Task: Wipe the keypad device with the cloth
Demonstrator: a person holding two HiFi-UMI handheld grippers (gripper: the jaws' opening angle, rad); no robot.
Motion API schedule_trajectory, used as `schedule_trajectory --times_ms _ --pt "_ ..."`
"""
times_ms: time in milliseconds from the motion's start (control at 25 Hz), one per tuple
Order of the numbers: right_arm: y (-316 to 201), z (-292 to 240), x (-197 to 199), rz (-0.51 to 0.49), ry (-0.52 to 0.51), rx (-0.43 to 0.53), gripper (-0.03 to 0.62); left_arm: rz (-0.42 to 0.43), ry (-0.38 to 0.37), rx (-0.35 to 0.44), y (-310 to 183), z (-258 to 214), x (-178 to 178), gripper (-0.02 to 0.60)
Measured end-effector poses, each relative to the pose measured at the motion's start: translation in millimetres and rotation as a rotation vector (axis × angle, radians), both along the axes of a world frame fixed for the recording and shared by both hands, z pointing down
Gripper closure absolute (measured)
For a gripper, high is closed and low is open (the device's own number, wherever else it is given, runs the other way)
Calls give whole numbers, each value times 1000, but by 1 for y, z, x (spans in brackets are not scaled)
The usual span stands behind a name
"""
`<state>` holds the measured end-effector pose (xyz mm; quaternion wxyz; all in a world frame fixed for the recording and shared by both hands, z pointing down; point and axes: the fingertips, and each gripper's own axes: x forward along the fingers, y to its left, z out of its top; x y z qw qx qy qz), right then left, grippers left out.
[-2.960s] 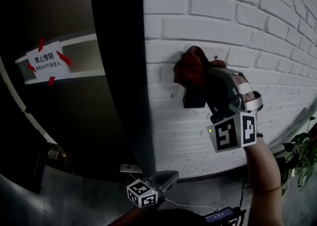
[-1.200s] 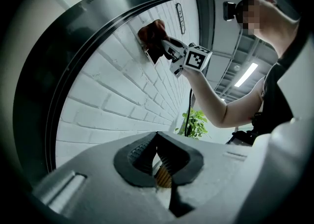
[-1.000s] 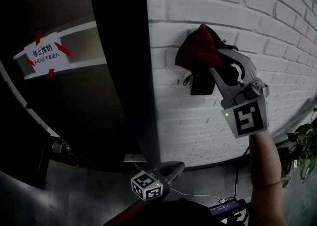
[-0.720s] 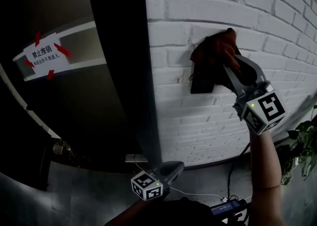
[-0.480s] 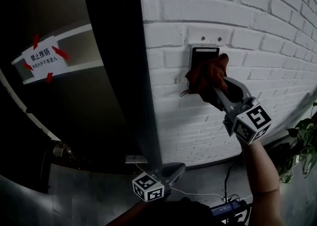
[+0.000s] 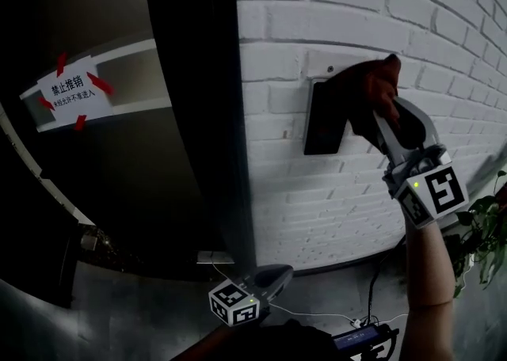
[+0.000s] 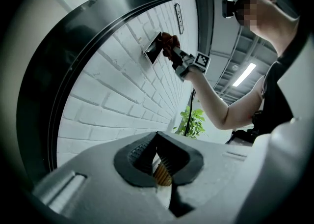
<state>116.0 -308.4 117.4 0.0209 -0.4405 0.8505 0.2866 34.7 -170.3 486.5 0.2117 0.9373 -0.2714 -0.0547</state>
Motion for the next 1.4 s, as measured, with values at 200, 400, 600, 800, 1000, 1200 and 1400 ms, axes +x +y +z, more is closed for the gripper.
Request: schedule_trajectory --times_ms 200,400,600,800,1000,1200,1400 --pt "-19 -39 -34 216 580 227 502 -5 15 0 4 -4 -3 578" --pt "-25 -21 -79 205 793 294 505 -30 26 3 2 -5 -15 577" --pt "-17 -16 -113 307 969 433 505 -21 31 -13 6 -2 -13 577" --pt "-10 30 -139 390 1438 647 505 1 23 -5 4 -3 -7 577" --pt "-10 115 -135 301 1595 595 505 26 23 -13 11 -1 -1 577" --pt "-5 177 -128 241 1562 531 505 33 11 -2 10 0 2 577" --pt "-14 214 -76 295 1564 425 505 51 -3 -6 17 2 6 577"
